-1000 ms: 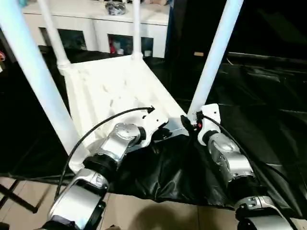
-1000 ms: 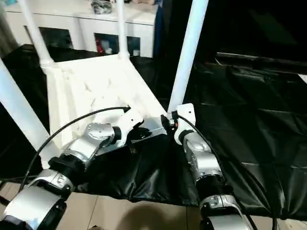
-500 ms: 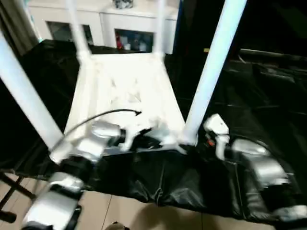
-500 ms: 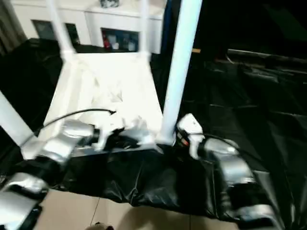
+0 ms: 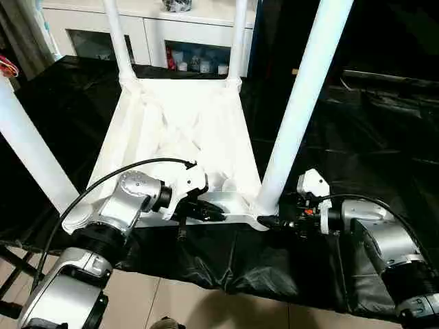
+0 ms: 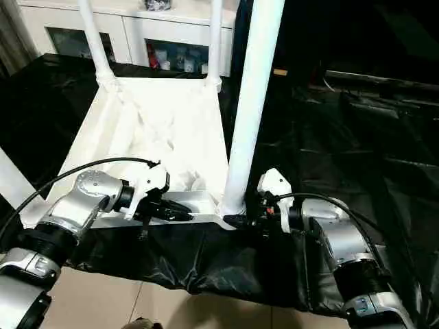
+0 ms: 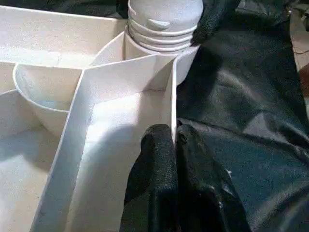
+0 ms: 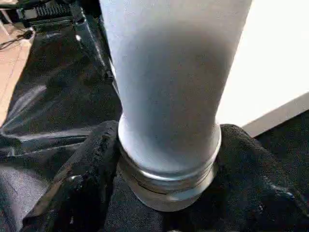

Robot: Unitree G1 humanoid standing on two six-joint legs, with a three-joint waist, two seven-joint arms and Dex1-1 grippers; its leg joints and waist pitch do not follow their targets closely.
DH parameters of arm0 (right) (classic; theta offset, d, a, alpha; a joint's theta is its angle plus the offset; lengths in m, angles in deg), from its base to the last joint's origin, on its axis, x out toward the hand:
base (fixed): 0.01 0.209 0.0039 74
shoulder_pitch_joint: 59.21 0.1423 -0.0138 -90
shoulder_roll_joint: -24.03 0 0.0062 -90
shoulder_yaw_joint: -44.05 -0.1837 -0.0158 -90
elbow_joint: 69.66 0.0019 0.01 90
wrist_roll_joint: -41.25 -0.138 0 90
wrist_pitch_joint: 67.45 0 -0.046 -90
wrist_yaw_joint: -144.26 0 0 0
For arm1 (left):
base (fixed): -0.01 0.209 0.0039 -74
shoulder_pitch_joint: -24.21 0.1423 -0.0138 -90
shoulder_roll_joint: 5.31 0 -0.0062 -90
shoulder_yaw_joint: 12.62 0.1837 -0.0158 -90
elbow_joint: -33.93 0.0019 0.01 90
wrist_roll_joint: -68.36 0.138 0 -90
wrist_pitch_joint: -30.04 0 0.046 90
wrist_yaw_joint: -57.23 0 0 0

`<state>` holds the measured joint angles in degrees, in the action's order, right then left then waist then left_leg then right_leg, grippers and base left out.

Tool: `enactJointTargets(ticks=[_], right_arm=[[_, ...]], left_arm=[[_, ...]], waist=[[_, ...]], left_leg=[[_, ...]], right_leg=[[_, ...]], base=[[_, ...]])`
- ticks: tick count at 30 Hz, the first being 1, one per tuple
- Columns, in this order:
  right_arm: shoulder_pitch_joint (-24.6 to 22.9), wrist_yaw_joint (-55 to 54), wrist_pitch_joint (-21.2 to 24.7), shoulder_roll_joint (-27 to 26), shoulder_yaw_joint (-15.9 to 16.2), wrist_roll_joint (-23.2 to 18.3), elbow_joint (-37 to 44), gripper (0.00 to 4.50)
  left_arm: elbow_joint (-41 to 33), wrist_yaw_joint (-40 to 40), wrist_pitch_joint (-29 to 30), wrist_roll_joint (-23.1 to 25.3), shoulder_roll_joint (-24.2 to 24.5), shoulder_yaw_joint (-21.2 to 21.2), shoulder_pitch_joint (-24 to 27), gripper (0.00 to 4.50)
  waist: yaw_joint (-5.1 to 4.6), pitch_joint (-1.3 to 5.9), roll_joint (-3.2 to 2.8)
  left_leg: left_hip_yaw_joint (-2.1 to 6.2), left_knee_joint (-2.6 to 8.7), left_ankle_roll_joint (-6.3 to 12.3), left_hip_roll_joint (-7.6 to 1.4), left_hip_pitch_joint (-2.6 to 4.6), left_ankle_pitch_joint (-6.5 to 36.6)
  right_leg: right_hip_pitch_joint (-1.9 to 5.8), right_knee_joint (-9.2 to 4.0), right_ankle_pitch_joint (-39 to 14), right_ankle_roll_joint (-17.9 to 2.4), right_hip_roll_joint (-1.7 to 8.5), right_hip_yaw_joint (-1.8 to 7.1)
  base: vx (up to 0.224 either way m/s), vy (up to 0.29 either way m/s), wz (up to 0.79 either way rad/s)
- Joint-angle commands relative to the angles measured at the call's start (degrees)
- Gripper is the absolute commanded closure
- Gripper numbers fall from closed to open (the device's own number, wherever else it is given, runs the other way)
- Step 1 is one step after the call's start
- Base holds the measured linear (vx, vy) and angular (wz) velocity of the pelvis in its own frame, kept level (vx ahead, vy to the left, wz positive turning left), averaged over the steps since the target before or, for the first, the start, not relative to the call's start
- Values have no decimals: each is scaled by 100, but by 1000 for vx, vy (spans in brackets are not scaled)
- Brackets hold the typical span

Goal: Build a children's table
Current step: Rotate leg to tighten

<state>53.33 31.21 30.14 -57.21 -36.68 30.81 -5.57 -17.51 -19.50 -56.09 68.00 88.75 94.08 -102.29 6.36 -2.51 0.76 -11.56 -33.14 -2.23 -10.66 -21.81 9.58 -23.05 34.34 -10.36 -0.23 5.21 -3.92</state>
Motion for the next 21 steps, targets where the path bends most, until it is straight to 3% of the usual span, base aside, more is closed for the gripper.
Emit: enactJointTargets(ticks=[1,9,12,14,16,18,19,21], right_arm=[[39,250,52,-124,182,-101,172,169],[-150,35,72,-306,230,-73,262,174],[-223,-838,-14,-725,84,78,51,175],[-171,-1565,-92,-1023,-15,264,-209,175],[-105,-2278,-86,-1376,-143,347,-440,175],[-65,-2608,-55,-1569,-199,362,-539,176],[101,-3467,0,-2002,-338,442,-837,176],[203,-3858,23,-2192,-420,476,-998,176]], left_arm=[[-219,-42,-16,-117,-91,43,-6,450],[-12,691,-102,75,-310,-53,-65,450],[180,1434,-77,214,-662,-109,-176,450],[259,1840,-27,267,-898,-133,-243,450],[320,2199,24,340,-1137,-107,-301,450],[343,2365,60,374,-1254,-88,-326,450],[348,2567,143,427,-1471,-23,-349,450],[358,2651,167,467,-1551,0,-351,450]], waist=[[16,349,35],[23,345,42],[27,307,44],[-37,264,40],[-79,260,65],[-147,249,50],[-180,252,45],[-242,261,15]], left_leg=[[113,357,269,-310,127,1230],[120,363,204,-311,124,1319],[130,391,113,-313,153,1591],[181,438,-110,-295,165,2067],[223,454,-230,-290,186,2355],[255,469,-272,-290,198,2537],[260,472,-281,-278,204,2604],[298,497,-333,-274,175,2618]], right_leg=[[263,-343,-856,-1432,372,247],[261,-350,-946,-1383,378,253],[221,-416,-1405,-1284,393,262],[198,-497,-2287,-1047,419,244],[193,-553,-2806,-830,438,229],[169,-589,-3048,-727,441,219],[163,-611,-3164,-657,437,217],[182,-608,-3166,-631,446,203]], base=[[0,0,0],[0,0,0],[0,0,0],[0,0,0],[0,0,0],[0,0,0],[0,0,0],[0,0,0]])
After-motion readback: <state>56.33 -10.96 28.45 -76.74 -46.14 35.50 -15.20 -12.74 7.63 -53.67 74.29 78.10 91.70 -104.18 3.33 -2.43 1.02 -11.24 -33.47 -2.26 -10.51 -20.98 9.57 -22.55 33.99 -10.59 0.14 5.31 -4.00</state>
